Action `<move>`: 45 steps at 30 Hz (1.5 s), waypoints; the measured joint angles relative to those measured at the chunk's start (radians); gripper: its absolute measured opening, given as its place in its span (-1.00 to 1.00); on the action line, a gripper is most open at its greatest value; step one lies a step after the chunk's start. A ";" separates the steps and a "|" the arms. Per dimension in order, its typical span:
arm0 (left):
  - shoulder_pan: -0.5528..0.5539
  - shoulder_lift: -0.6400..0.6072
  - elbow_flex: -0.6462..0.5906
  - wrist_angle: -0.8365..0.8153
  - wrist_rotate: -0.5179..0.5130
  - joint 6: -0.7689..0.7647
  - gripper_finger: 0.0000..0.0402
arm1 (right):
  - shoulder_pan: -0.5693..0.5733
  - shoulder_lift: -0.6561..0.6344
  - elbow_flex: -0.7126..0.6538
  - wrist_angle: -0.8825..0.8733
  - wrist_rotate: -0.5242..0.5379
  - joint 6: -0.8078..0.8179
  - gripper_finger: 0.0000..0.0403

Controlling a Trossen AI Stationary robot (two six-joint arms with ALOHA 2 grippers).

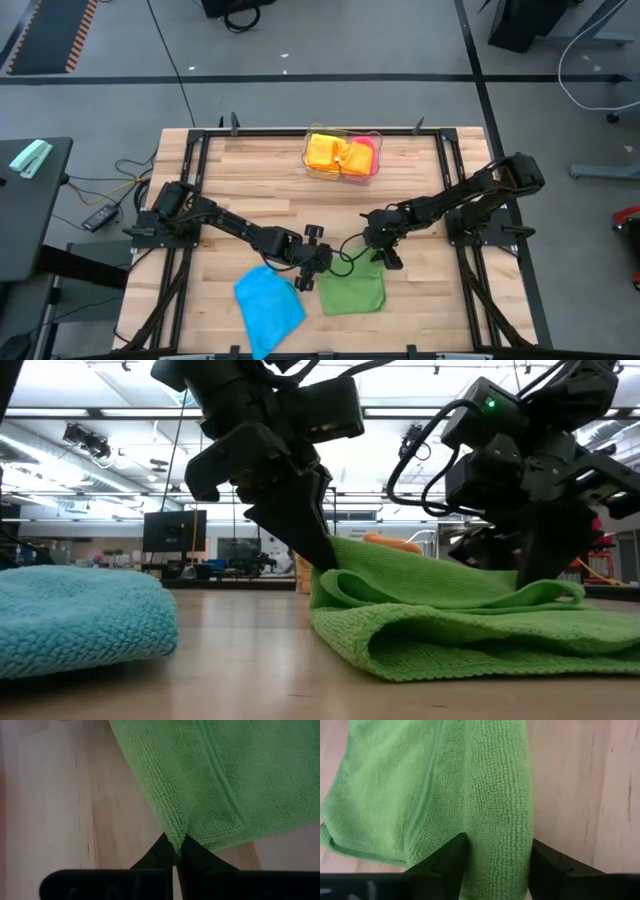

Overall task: Fold microfiber towels
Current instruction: Fold the green microfiber cloth

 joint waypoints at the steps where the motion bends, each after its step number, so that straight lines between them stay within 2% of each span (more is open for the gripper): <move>1: 0.000 0.000 0.000 0.000 0.000 -0.001 -0.94 | 0.000 0.000 0.000 -0.007 0.003 0.002 -0.15; 5: 0.000 0.000 0.000 0.001 0.000 -0.036 -0.90 | 0.000 -0.004 0.001 -0.016 0.015 0.012 -0.38; 12: 0.008 0.000 0.000 0.008 0.002 -0.177 -0.54 | 0.008 -0.005 -0.001 -0.015 0.033 0.059 -0.77; 21: 0.018 0.000 0.000 0.012 0.035 -0.259 0.02 | 0.074 -0.005 0.008 -0.016 0.073 0.091 -0.80; 25: 0.036 0.009 0.000 0.098 0.057 -0.303 0.19 | 0.114 -0.005 0.010 -0.017 0.147 0.091 -0.80; 28: 0.055 0.016 -0.001 0.091 0.066 -0.350 0.27 | 0.146 -0.006 0.010 -0.020 0.209 0.107 -0.80; 32: 0.065 0.039 -0.001 0.099 0.102 -0.376 0.31 | 0.189 -0.006 0.019 -0.033 0.270 0.133 -0.80; 37: 0.062 0.076 0.001 0.117 0.153 -0.385 0.25 | 0.236 -0.006 0.060 -0.106 0.381 0.162 -0.80; 45: 0.047 0.084 0.000 0.136 0.163 -0.311 -0.02 | 0.300 -0.006 0.089 -0.131 0.449 0.176 -0.80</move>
